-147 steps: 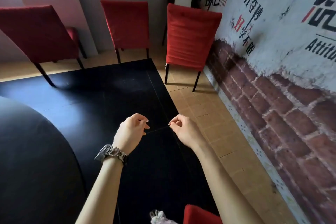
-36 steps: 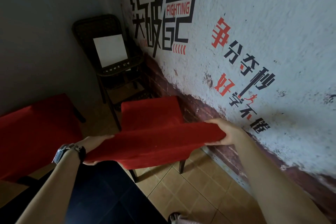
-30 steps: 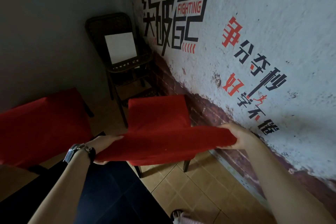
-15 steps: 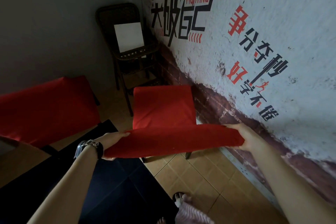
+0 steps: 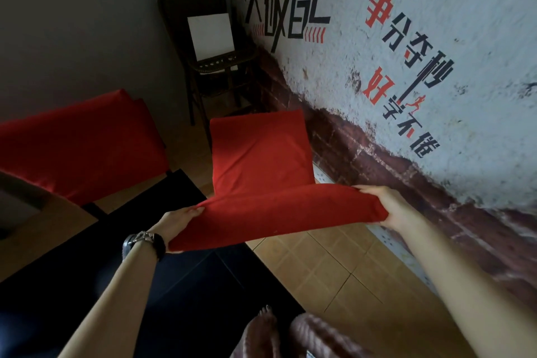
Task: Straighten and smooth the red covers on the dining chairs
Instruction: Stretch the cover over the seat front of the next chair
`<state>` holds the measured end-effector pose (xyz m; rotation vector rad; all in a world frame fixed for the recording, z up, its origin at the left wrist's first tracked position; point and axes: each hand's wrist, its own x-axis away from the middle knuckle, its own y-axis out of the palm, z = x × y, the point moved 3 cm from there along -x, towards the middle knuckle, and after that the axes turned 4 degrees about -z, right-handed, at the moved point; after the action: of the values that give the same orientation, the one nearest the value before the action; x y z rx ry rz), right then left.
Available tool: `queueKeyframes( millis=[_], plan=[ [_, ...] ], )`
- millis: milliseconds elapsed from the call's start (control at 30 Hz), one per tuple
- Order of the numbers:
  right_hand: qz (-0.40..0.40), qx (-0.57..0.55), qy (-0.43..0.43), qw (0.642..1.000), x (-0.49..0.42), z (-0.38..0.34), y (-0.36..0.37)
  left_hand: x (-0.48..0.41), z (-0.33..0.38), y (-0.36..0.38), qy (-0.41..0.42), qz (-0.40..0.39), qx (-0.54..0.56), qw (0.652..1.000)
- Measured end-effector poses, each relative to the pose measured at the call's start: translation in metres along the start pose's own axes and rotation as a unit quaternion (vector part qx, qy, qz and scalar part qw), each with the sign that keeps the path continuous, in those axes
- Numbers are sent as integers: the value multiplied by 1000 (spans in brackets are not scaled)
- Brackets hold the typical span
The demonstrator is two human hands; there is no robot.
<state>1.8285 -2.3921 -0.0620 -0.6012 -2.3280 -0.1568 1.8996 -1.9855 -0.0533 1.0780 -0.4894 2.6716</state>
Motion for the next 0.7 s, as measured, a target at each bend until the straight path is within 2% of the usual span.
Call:
queueKeyframes(
  millis=[133,433,700],
  plan=[
    [1,2,13,1000,10,9,-7,6,7,-3,-10,19,27,999],
    [-13,-7,20,1000,40,33,-21,33,-16,9,-7,46,2,999],
    [42,-45,36,997,65,58,-25,55,-43,16,-43,31,44,998]
  ],
)
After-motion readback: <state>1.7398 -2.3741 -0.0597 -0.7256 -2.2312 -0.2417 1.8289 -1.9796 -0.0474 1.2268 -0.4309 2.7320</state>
